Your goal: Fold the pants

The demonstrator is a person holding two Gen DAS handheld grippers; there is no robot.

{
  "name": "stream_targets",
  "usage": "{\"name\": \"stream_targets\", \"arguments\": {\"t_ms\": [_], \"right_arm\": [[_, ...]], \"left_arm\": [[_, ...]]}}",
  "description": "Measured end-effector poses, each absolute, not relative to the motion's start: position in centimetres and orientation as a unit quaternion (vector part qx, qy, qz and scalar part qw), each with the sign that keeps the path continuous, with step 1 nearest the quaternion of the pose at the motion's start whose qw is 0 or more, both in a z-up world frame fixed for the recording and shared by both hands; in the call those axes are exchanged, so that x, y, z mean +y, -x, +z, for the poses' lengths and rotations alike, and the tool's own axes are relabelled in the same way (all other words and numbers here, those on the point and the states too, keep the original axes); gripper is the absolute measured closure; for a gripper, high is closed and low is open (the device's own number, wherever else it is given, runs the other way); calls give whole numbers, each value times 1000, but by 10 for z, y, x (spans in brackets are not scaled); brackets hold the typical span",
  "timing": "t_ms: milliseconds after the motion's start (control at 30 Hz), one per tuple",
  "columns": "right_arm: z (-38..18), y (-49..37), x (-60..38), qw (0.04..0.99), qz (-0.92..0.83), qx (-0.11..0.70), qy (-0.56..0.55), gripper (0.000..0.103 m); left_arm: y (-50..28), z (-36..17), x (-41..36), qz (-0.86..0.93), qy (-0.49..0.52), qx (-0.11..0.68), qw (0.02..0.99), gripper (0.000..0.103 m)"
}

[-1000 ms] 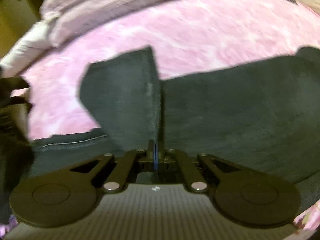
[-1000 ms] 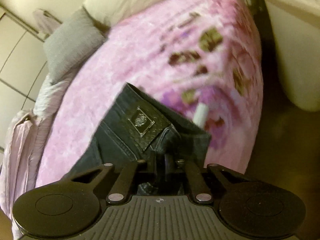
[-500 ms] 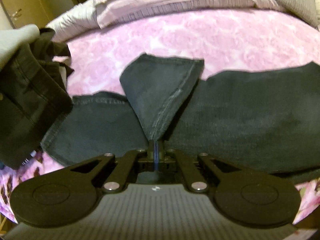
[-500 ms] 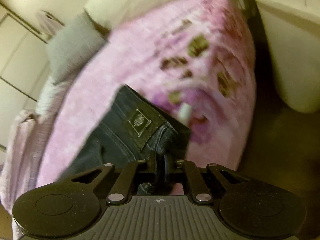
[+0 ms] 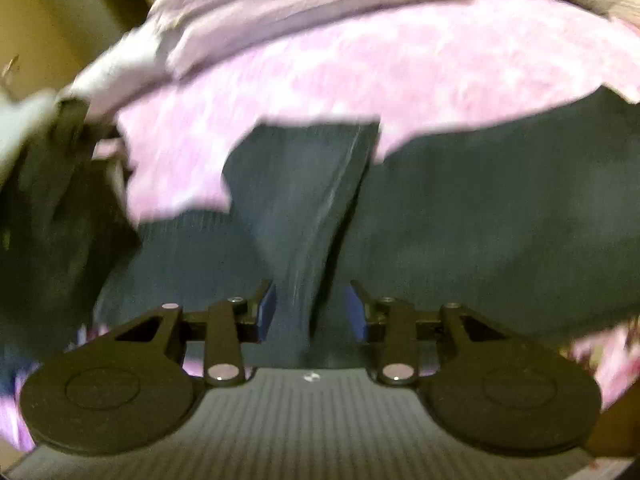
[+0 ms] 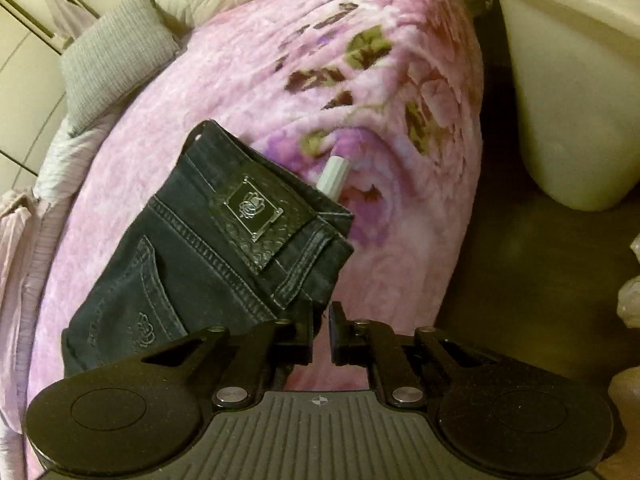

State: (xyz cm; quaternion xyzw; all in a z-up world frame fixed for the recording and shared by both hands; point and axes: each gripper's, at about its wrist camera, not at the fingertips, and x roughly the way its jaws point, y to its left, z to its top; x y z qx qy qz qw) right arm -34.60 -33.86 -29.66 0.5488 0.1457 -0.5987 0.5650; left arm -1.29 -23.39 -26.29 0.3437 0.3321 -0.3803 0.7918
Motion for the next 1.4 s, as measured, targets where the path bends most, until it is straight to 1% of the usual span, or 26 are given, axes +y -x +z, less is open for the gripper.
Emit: {"name": "stream_targets", "arguments": {"t_ms": [100, 200, 233, 267, 300, 333, 433, 500, 567, 633, 667, 733, 800, 833, 900, 1067, 1167, 1233, 1333, 1367, 1400], "right_arm": [[-297, 341, -340, 556, -603, 142, -553, 98], [-298, 337, -341, 546, -613, 142, -554, 98], [-300, 338, -341, 543, -613, 141, -556, 98], [-301, 338, -341, 541, -613, 140, -559, 98], [-302, 339, -342, 539, -613, 139, -561, 98], [-302, 339, -343, 537, -614, 139, -562, 98], [-301, 335, -346, 533, -618, 148, -559, 98], [-301, 332, -346, 530, -623, 151, -555, 98], [-300, 329, -345, 525, -629, 147, -554, 97], [-302, 328, -341, 518, -634, 129, -560, 92], [-302, 328, -339, 514, -635, 118, -564, 90], [-304, 330, -330, 499, -642, 84, -576, 80], [-306, 335, -320, 496, -637, 44, -588, 41], [-306, 337, -314, 498, -636, 23, -589, 38], [-309, 343, -306, 503, -627, -7, -594, 38], [-327, 364, -290, 492, -598, -100, -624, 38], [-344, 373, -295, 500, -583, -128, -627, 37], [-355, 380, -306, 507, -573, -136, -630, 37], [-361, 388, -322, 529, -567, -157, -611, 37], [-359, 389, -327, 539, -569, -153, -602, 39], [-354, 389, -331, 555, -570, -148, -588, 56]], "left_arm": [[-2, -273, -280, -406, -359, 292, 788, 66], [-16, -310, -323, -410, -412, 281, 764, 66], [-20, -323, -331, -406, -430, 281, 756, 67], [-24, -335, -335, -405, -443, 279, 750, 83], [-27, -340, -331, -408, -443, 272, 751, 96], [-31, -339, -325, -406, -436, 267, 758, 100], [-46, -304, -286, -366, -355, 250, 823, 100], [-65, -274, -244, -312, -296, 256, 866, 100], [-88, -260, -201, -249, -249, 287, 891, 101], [-115, -266, -159, -194, -207, 368, 886, 100], [-125, -277, -142, -167, -192, 408, 877, 100], [-130, -289, -125, -138, -196, 436, 868, 100], [-132, -291, -116, -119, -192, 439, 869, 100], [-137, -289, -111, -111, -175, 448, 870, 99], [-148, -284, -105, -89, -141, 467, 868, 99], [-143, -258, -118, -65, -186, 451, 870, 98], [-131, -247, -146, -79, -195, 440, 873, 95], [-116, -242, -167, -90, -186, 435, 876, 95], [-84, -246, -209, -125, -184, 442, 869, 94], [-72, -247, -221, -136, -184, 443, 867, 94], [-59, -250, -235, -149, -184, 445, 864, 94]]}}
